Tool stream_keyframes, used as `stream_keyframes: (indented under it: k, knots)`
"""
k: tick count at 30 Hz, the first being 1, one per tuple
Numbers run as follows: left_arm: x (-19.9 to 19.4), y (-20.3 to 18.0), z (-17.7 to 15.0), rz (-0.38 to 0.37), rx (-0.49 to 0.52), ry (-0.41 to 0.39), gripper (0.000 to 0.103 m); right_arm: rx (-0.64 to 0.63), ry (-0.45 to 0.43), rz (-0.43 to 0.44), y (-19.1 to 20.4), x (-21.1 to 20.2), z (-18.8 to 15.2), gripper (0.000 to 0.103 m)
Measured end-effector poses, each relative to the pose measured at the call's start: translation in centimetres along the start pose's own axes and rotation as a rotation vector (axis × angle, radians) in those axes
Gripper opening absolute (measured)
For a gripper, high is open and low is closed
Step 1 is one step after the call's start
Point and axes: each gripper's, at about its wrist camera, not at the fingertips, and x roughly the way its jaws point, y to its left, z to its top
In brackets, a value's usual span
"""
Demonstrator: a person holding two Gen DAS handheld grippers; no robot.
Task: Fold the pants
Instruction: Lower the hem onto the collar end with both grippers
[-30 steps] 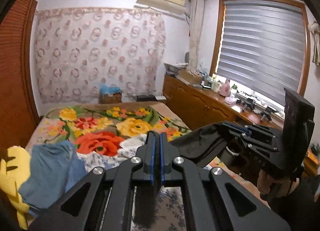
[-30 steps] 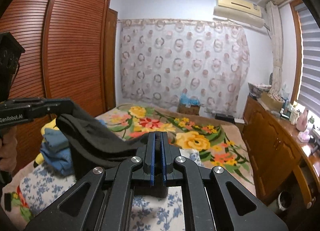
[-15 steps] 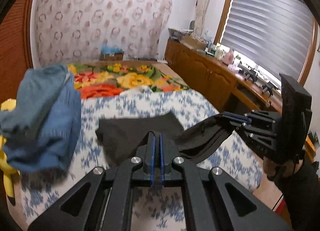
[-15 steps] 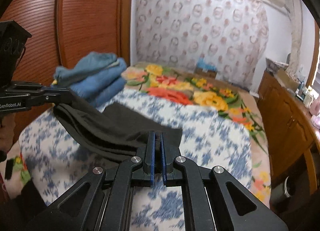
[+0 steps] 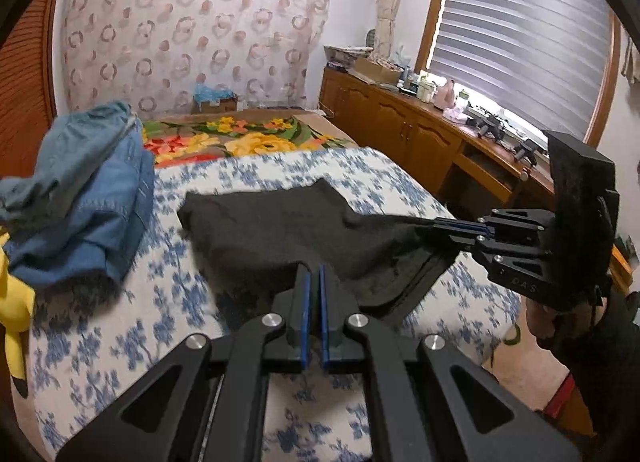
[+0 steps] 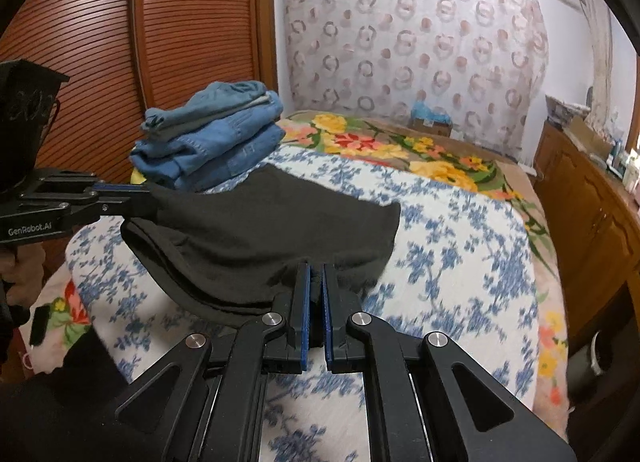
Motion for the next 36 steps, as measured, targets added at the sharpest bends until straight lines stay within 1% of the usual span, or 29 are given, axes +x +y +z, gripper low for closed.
stream_keyframes:
  k: [3, 6, 7, 8, 10, 20, 24, 36]
  knots:
    - [0.0, -0.1, -1.6, -0.01, -0.008, 0.025, 0.0, 0.055, 0.014, 0.058, -0.1, -0.3, -1.3, 0.002]
    - [-0.1, -0.1, -2.8, -0.01, -0.02, 0.041, 0.0, 0.055, 0.018, 0.058, 0.5, -0.7, -2.3, 0.002]
    - [-0.1, -0.1, -3.1, -0.009, -0.024, 0.043, 0.0, 0.078, 0.021, 0.084, 0.5, -0.9, -2.7, 0.002]
    - [-0.3, -0.2, -3.3, -0.006, -0.026, 0.044, 0.0, 0.089, 0.018, 0.092, 0.5, -1.1, -2.8, 0.002]
    - [-0.7, -0.1, -3.8, -0.008, -0.035, 0.042, 0.0, 0.076, 0.006, 0.075, 1.2, -1.7, -3.1, 0.002]
    - [-2.8, -1.0, -5.2, 0.028, -0.021, 0.022, 0.0, 0.073, 0.0, 0.089, 2.8, -3.0, -4.3, 0.002]
    - [-3.4, -1.2, -5.7, 0.028, -0.02, 0.018, 0.0, 0.075, 0.001, 0.093, 3.3, -3.6, -4.8, 0.002]
    - [-4.8, -2.6, -6.8, 0.022, 0.001, 0.015, 0.0, 0.054, 0.001, 0.067, 4.5, -5.0, -6.1, 0.002]
